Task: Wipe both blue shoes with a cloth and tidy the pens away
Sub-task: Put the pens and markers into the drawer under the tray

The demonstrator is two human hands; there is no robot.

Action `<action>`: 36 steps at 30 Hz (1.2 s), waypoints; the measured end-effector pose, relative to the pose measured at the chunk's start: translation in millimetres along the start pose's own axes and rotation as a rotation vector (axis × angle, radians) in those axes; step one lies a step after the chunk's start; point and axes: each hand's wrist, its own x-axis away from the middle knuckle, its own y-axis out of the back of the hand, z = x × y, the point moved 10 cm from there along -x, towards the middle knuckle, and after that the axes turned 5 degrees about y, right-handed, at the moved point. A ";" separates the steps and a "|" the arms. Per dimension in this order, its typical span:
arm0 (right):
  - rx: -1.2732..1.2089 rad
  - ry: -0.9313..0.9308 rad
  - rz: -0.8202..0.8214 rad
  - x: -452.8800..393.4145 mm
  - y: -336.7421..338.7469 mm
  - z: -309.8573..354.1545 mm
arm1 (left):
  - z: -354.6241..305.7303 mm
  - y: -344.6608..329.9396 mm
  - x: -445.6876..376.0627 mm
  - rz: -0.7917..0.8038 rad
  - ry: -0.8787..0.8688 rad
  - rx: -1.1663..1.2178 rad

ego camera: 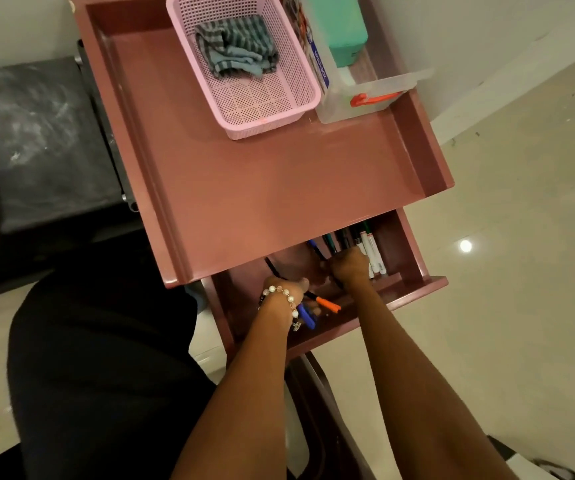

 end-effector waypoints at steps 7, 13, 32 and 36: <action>0.223 -0.017 -0.236 5.7 12.6 -6.5 | -2.2 -6.0 -6.4 0.055 0.016 0.010; -0.052 0.081 -0.152 5.1 20.4 -3.8 | -5.5 -10.1 -7.2 0.049 -0.027 -0.015; -0.004 0.073 -0.071 1.7 -3.1 -0.1 | -6.5 5.0 7.1 0.027 0.017 -0.004; 0.144 0.051 -0.166 -14.7 -11.7 -4.5 | -9.3 2.4 11.7 0.068 0.006 -0.040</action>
